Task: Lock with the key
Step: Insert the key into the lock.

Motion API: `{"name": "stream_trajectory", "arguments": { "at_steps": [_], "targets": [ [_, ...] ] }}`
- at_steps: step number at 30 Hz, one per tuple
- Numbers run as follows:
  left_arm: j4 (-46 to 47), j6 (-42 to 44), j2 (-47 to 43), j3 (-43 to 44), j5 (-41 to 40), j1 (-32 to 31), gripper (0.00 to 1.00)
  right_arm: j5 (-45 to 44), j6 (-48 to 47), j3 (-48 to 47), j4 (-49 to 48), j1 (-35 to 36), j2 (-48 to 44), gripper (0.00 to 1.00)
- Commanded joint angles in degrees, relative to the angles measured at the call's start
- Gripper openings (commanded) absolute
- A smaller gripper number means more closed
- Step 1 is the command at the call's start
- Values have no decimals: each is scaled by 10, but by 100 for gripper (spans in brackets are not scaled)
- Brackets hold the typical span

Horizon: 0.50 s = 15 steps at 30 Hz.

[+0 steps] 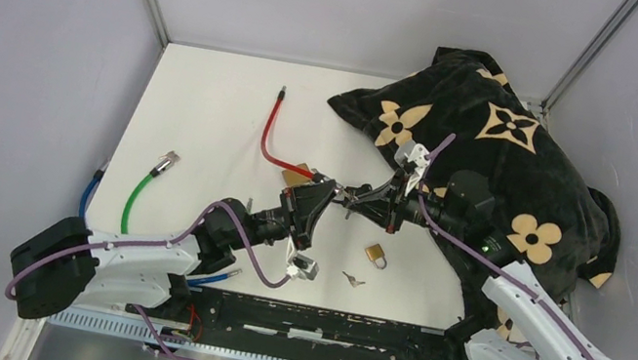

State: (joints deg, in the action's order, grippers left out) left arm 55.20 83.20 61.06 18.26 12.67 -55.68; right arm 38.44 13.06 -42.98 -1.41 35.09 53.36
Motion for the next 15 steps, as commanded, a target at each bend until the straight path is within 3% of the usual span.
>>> {"name": "stream_trajectory", "arguments": {
  "at_steps": [1, 15],
  "targets": [
    [33, 58, -24, 9, 49, -6, 2, 7, -51, -46, 83, -6, 8, 0],
    [-14, 78, -27, 17, 51, -6, 2, 60, -24, -44, 58, -25, -11, 0]
  ]
}}
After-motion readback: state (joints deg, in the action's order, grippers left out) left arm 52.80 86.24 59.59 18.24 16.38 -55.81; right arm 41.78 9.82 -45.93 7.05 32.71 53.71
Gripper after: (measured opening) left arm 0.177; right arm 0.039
